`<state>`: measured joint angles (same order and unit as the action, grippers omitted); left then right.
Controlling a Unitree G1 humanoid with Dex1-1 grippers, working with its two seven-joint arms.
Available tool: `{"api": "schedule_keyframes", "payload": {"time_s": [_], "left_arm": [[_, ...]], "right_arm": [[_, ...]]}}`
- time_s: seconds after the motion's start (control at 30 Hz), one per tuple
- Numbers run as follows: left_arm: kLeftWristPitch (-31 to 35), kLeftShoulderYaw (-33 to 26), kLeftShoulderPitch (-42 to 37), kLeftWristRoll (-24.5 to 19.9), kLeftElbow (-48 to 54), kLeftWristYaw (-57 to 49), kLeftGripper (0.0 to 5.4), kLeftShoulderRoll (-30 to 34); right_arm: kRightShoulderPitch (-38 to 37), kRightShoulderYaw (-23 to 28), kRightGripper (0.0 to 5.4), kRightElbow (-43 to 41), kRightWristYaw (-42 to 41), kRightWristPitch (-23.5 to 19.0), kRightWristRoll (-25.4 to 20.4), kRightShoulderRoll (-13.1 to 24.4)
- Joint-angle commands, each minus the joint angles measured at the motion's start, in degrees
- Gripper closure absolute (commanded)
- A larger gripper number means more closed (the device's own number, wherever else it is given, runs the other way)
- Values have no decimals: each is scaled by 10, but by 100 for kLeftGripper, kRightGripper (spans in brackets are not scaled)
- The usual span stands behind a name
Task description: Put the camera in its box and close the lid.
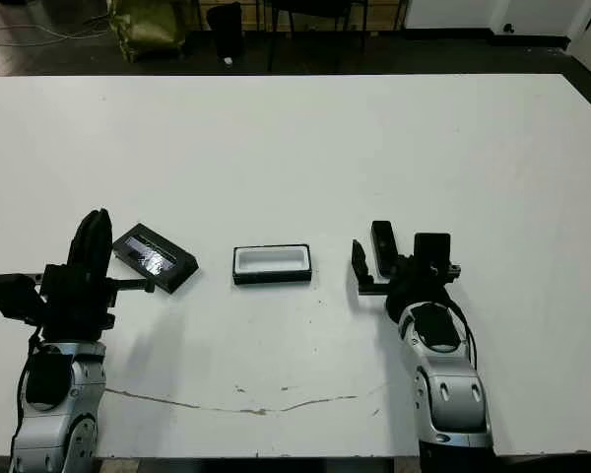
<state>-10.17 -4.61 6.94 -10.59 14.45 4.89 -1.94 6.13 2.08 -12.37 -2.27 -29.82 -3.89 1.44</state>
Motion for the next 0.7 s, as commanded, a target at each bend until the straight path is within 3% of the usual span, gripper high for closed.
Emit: {"api": "schedule_keyframes", "payload": {"time_s": [0.03,0.3,0.7], "left_arm": [[5,-2,9,-1,-6,2,540,5],[-2,-4,7,-2,-15,6,540,6],[-4,-5,7,-2,-15,7,540,6]], "right_arm": [[-1,-2,1,8,8,-26,9,8],[6,-6,1,9,14,-57,20,9],[3,11,1,19,13,-53,-1,-9]]}}
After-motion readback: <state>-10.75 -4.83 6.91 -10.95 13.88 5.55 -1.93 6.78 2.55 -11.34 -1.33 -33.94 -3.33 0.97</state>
